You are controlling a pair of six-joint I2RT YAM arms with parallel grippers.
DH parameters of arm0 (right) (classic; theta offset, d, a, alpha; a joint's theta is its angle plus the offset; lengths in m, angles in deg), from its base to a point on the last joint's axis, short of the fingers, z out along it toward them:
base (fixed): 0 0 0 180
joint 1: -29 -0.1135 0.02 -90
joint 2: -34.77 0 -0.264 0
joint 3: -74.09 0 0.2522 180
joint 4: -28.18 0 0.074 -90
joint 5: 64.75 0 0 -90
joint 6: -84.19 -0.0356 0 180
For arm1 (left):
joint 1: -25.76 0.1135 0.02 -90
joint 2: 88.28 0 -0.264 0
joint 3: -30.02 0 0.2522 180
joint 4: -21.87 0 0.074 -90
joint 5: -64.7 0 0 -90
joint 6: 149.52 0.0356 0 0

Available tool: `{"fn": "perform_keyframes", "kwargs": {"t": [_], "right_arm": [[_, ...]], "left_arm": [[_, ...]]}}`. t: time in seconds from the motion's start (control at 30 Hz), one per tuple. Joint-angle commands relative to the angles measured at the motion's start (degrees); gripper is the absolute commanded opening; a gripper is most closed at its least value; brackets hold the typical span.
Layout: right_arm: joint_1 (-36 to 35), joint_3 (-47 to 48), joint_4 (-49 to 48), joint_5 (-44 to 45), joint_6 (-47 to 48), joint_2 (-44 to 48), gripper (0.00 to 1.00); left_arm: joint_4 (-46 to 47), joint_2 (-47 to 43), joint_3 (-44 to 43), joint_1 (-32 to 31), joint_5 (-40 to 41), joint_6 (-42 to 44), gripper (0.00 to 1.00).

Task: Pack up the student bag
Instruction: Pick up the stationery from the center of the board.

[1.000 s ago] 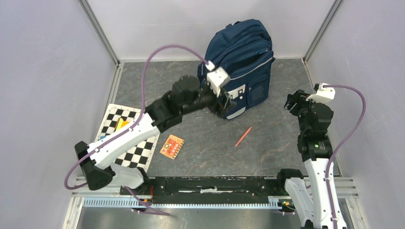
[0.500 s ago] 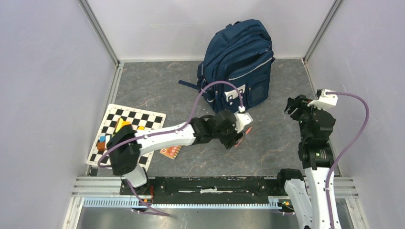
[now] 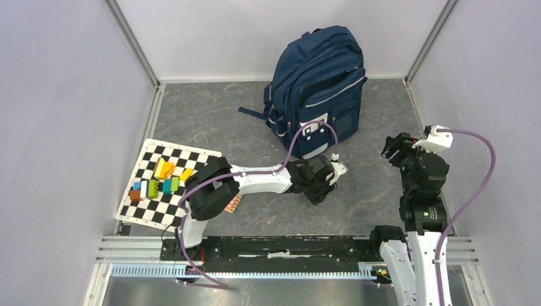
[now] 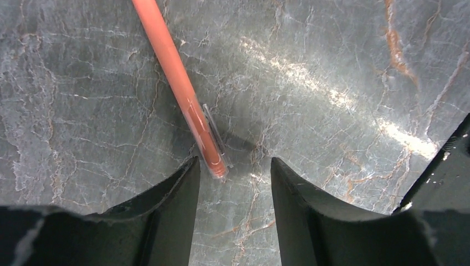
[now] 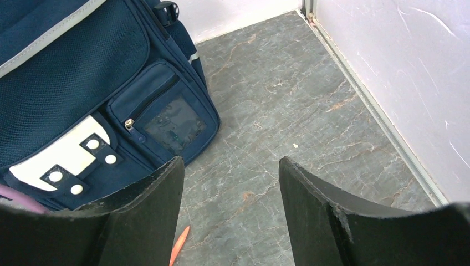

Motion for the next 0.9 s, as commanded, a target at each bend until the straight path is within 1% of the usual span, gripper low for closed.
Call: {"fn": "perform_keyframes", "kwargs": {"t": [0.0,0.07,0.23,0.37,0.4,0.57,0.63,0.77,0.87], "right_arm": [[0.12,0.49,-0.24,1.53,0.67,0.47,0.68],[0.16,0.2,-0.21,1.91,0.54,0.54,0.69],[0.12,0.11,-0.28,1.98,0.62,0.26,0.68],[0.12,0.2,-0.21,2.42,0.83,0.02,0.69],[0.12,0.3,-0.3,2.63,0.95,0.01,0.69],[0.12,0.29,-0.53,3.28,0.99,-0.19,0.69],[0.12,0.38,-0.65,3.71,0.96,-0.19,0.69],[0.12,0.35,-1.96,4.9,1.23,0.33,0.68],[0.12,0.62,-2.97,6.23,1.99,0.19,0.68]], "left_arm": [[-2.03,1.85,-4.13,0.09,1.42,-2.55,0.54],[-3.44,3.17,-5.26,0.1,3.17,-2.6,0.52],[-3.54,4.74,-6.28,0.17,2.79,-2.65,0.51],[-5.4,6.24,-7.93,0.15,4.16,-2.3,0.46],[-5.6,6.32,-8.13,0.23,4.24,-2.07,0.43],[-6.08,5.82,-8.07,0.19,3.34,-1.1,0.2],[-6.03,4.53,-7.6,0.21,3.06,-0.65,0.12],[-0.38,-2.13,-2.34,0.1,2.63,0.59,0.05],[1.9,-9.24,0.45,0.11,2.14,1.12,0.04]]}}
